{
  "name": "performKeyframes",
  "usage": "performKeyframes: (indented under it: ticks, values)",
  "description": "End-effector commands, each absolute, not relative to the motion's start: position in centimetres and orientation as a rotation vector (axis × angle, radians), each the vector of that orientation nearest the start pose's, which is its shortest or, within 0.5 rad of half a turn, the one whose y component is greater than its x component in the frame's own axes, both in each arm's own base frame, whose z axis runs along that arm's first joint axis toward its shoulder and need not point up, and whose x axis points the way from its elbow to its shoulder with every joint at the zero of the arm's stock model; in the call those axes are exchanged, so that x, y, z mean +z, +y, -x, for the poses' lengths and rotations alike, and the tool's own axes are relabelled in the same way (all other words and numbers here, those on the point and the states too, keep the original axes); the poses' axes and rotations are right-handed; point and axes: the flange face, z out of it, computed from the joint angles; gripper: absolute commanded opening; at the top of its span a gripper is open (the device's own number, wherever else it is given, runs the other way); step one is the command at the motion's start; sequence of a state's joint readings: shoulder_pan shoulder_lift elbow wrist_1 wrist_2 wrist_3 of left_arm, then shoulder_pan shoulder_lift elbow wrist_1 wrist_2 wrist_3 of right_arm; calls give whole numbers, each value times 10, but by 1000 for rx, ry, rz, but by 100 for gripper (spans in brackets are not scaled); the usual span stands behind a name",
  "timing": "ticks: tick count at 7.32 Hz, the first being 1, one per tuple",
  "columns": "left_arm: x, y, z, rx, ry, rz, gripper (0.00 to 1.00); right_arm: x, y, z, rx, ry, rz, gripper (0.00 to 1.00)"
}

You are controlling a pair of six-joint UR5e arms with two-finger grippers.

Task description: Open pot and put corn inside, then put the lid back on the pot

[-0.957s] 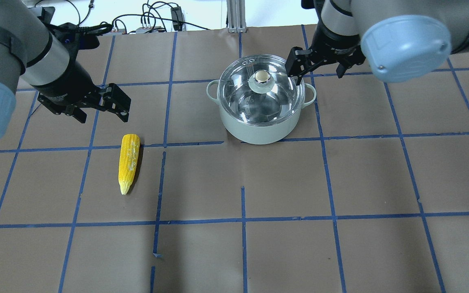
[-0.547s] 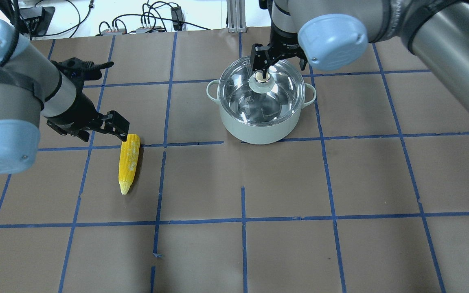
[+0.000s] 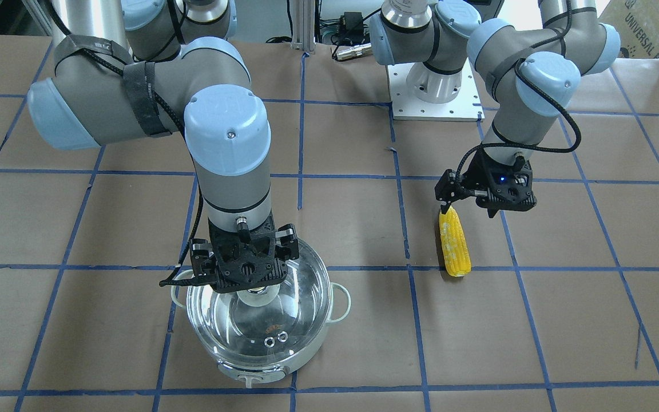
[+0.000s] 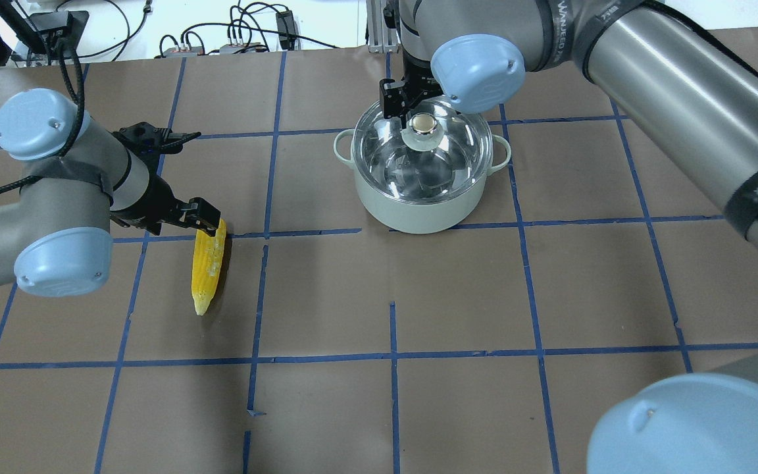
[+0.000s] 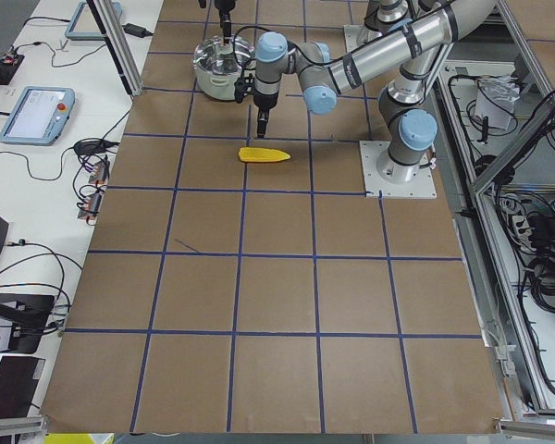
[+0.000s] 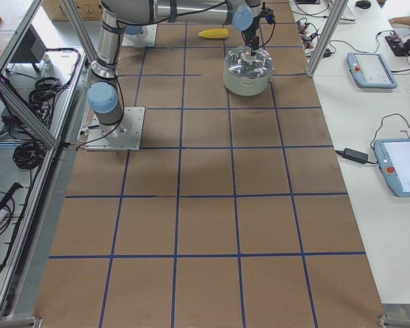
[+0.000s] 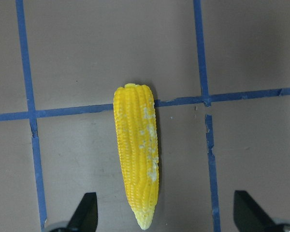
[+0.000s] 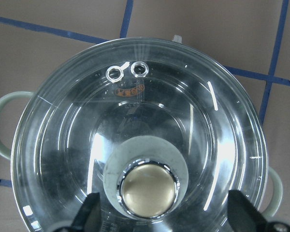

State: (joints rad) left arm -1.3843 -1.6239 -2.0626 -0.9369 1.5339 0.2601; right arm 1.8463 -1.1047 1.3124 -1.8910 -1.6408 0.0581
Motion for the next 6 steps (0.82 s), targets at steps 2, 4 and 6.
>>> performKeyframes:
  ticks: [2, 4, 6]
  values:
    - [250, -509, 42, -164, 3150, -129, 100, 365, -631, -311, -208, 3162, 337, 82]
    - [244, -510, 42, -160, 3150, -138, 100, 357, -635, -313, -229, 3156, 336, 81]
    - [241, -510, 42, -151, 3151, -150, 100, 358, -639, -311, -247, 3146, 330, 72]
